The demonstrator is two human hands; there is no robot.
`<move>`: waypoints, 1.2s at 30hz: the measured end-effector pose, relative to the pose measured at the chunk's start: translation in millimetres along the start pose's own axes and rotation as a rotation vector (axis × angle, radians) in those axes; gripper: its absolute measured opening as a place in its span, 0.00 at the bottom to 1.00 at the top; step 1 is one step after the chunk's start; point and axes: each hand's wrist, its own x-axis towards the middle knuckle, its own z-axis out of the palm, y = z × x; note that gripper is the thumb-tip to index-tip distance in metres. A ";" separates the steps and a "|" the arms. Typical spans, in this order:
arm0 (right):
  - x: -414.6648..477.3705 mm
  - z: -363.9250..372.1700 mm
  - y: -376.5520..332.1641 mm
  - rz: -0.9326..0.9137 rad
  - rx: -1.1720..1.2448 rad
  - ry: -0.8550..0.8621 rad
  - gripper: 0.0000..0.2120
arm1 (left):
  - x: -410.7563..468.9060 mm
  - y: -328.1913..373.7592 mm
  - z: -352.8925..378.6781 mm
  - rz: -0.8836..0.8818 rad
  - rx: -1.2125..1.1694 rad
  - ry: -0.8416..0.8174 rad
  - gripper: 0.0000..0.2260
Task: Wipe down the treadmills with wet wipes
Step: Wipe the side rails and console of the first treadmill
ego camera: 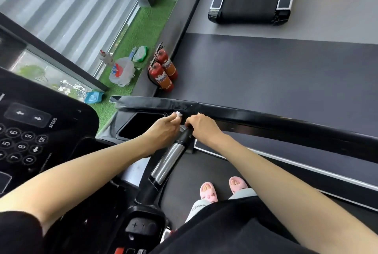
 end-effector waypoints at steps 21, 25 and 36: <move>6.3 12.7 -40.7 -0.094 0.168 -0.040 0.12 | -104.3 26.8 34.5 0.014 0.082 0.228 0.24; 2.6 20.7 -49.0 -0.136 0.132 -0.046 0.12 | -85.0 22.6 35.9 0.115 0.085 0.230 0.13; 3.1 29.1 -56.8 -0.362 0.044 -0.124 0.18 | -122.8 41.0 52.5 0.091 0.195 0.038 0.15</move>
